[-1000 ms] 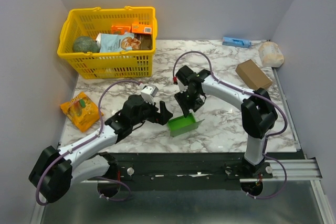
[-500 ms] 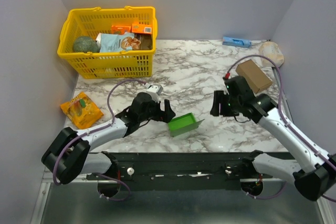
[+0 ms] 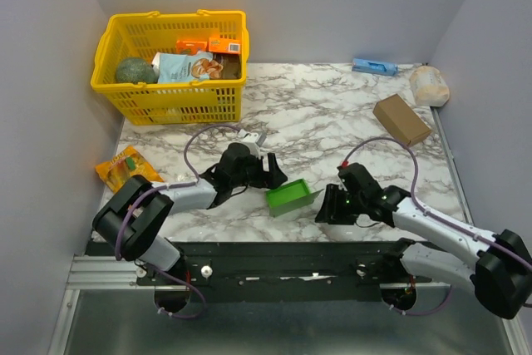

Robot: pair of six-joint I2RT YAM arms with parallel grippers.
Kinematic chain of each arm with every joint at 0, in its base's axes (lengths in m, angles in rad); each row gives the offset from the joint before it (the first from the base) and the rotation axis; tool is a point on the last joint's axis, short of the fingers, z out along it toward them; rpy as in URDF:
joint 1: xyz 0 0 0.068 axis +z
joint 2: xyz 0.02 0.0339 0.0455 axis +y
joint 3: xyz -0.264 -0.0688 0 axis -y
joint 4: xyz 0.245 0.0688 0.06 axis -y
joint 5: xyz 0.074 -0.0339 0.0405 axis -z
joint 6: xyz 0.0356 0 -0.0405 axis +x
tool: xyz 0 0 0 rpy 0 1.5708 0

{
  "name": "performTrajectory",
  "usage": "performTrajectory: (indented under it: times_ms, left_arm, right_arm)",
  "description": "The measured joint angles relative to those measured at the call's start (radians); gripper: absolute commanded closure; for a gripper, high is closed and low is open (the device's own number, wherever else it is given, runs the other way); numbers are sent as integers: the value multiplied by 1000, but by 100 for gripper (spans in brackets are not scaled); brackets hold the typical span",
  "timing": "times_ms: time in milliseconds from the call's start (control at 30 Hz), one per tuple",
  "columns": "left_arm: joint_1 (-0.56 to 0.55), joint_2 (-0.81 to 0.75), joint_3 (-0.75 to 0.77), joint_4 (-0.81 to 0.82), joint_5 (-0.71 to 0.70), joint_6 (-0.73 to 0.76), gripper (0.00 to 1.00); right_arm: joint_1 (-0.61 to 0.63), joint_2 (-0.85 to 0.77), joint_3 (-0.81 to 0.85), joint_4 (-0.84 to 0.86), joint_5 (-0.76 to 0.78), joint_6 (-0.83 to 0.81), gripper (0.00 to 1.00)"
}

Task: Fold the paper box

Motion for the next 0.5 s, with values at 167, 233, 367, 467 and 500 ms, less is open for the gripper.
performTrajectory:
  times_ms: [167, 233, 367, 467, 500]
  left_arm:
    - [0, 2, -116, 139, 53, -92, 17]
    - [-6, -24, -205, 190, 69, -149, 17]
    - [-72, -165, -341, 238, 66, -234, 14]
    - [-130, -309, -355, 160, 35, -257, 6]
    - [-132, -355, -352, 131, 15, -259, 4]
  right_arm:
    - [3, 219, 71, 188, 11, 26, 42]
    - [-7, 325, 175, 218, 34, 2, 42]
    - [-57, 489, 411, 289, 37, -63, 39]
    - [-84, 552, 529, 337, 37, -110, 34]
    - [-92, 557, 546, 341, 37, -125, 34]
